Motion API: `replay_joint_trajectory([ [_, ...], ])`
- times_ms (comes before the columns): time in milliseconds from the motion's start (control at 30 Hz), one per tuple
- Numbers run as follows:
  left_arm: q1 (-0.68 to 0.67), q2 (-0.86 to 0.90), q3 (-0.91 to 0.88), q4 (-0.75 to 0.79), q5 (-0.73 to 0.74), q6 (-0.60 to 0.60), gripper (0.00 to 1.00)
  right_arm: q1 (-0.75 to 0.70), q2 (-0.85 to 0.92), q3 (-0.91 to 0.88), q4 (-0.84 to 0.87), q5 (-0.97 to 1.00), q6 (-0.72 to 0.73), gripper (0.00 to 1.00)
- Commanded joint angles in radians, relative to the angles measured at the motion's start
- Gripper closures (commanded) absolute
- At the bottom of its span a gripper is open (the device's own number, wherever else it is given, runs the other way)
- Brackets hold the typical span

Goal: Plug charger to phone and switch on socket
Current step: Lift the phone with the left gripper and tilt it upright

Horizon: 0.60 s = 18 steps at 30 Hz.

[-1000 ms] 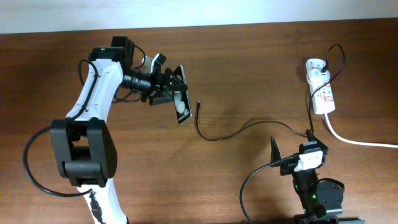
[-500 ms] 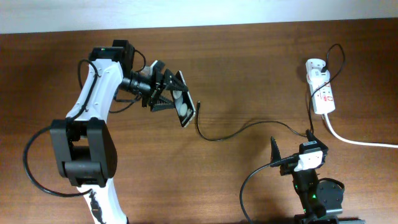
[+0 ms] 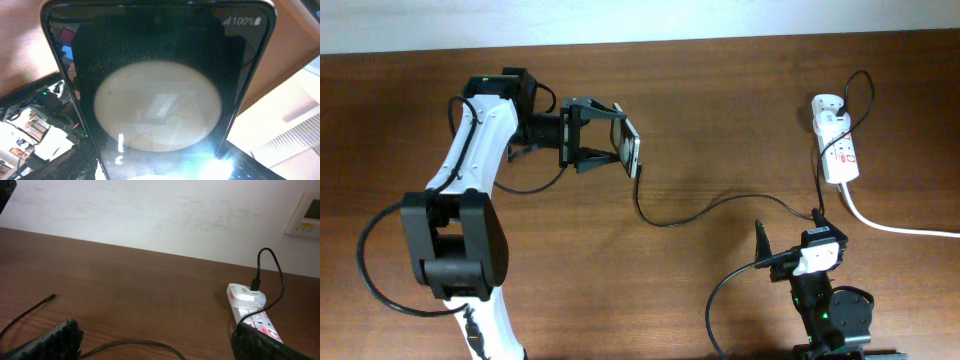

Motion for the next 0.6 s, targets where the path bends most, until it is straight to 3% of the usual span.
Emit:
replay_joint_trajectory([
  [0,0.003,-0.037,0.029,-0.005,0.079,-0.072,1.0,0.006,-0.006,-0.007,-0.003,0.001,0.004,0.01],
  [67,0.003,-0.037,0.029,-0.004,0.082,-0.167,1.0,0.006,-0.006,-0.007,-0.003,0.001,0.004,0.01],
  [400,0.003,-0.037,0.029,-0.005,0.121,-0.249,0.97,0.006,-0.006,-0.007,-0.003,0.001,0.004,0.01],
  [567,0.02,-0.037,0.029,-0.01,0.121,-0.329,1.0,0.006,-0.006,-0.007,-0.003,0.001,0.004,0.01],
])
